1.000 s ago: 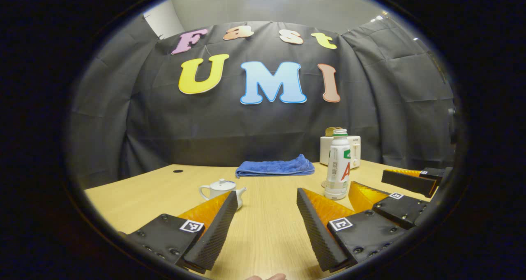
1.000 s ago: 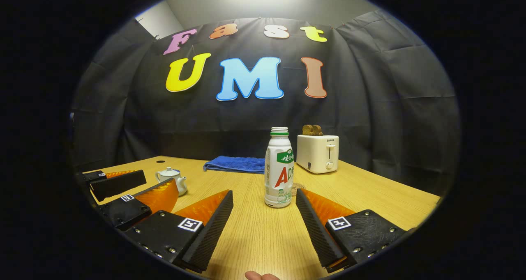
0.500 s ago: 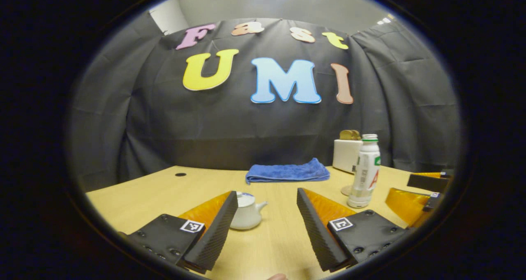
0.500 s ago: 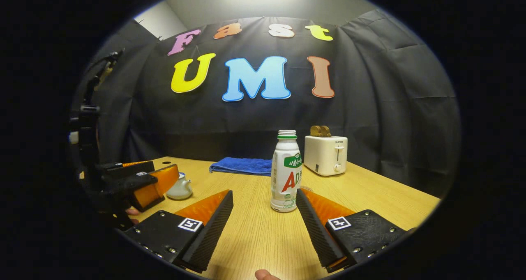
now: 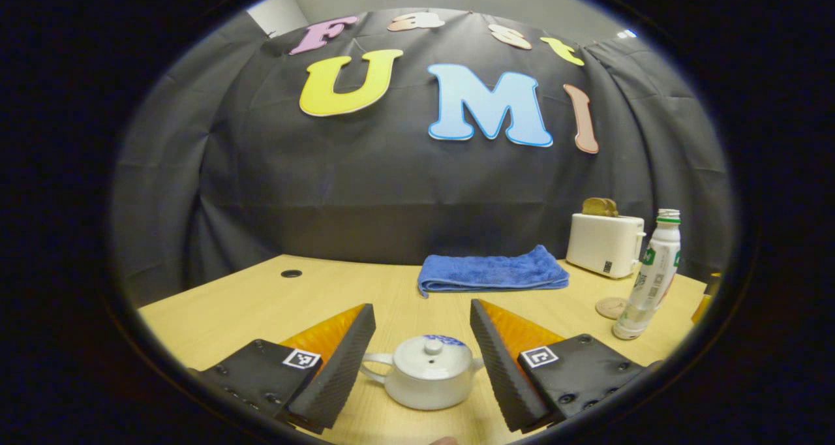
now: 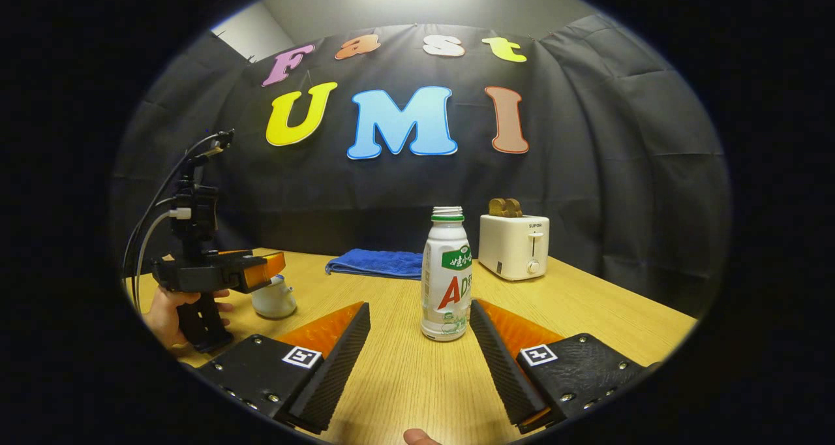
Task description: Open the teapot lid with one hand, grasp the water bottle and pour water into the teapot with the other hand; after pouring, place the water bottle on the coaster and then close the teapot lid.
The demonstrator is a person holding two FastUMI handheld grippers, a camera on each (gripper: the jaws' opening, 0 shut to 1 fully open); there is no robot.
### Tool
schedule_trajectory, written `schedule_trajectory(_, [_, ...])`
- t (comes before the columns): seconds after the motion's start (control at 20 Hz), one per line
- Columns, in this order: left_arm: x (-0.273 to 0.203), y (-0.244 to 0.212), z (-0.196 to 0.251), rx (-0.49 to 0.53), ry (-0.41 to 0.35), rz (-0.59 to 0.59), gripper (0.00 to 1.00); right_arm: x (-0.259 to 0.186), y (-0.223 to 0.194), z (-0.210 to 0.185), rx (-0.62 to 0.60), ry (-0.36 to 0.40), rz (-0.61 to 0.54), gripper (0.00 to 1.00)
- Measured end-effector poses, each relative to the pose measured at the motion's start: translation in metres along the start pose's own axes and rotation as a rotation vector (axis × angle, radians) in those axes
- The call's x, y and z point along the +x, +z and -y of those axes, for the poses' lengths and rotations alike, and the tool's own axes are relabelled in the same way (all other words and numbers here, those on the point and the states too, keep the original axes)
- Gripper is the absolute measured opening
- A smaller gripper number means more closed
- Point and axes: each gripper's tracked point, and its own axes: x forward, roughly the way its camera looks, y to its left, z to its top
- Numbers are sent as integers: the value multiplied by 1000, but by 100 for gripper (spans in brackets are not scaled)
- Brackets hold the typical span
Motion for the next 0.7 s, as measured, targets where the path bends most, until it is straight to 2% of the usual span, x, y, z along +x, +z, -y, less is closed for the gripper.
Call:
schedule_trajectory(0.1, [8, -6, 6, 11, -19, -20, 98, 1, -1, 1, 6, -1, -8, 95])
schedule_trajectory(0.3, [10, -12, 4, 28, 1, -33, 96, 4, 0, 6, 11, -8, 0, 95])
schedule_trajectory(0.5, [13, -12, 8, 44, -10, -40, 60, 5, -1, 6, 37, 0, -6, 95])
schedule_trajectory(0.55, [14, -14, 9, 44, -16, -46, 43, 5, 0, 6, 46, 4, -8, 95])
schedule_trajectory(0.6, [14, -15, 13, 44, -37, -60, 34, 4, 0, 6, 53, 7, -6, 95])
schedule_trajectory(0.65, [15, -18, 12, 57, -41, -64, 33, 4, 1, 6, 59, 10, -2, 95])
schedule_trajectory(0.7, [20, -19, 10, 51, -26, -48, 25, 3, 2, 6, 62, 12, 5, 95])
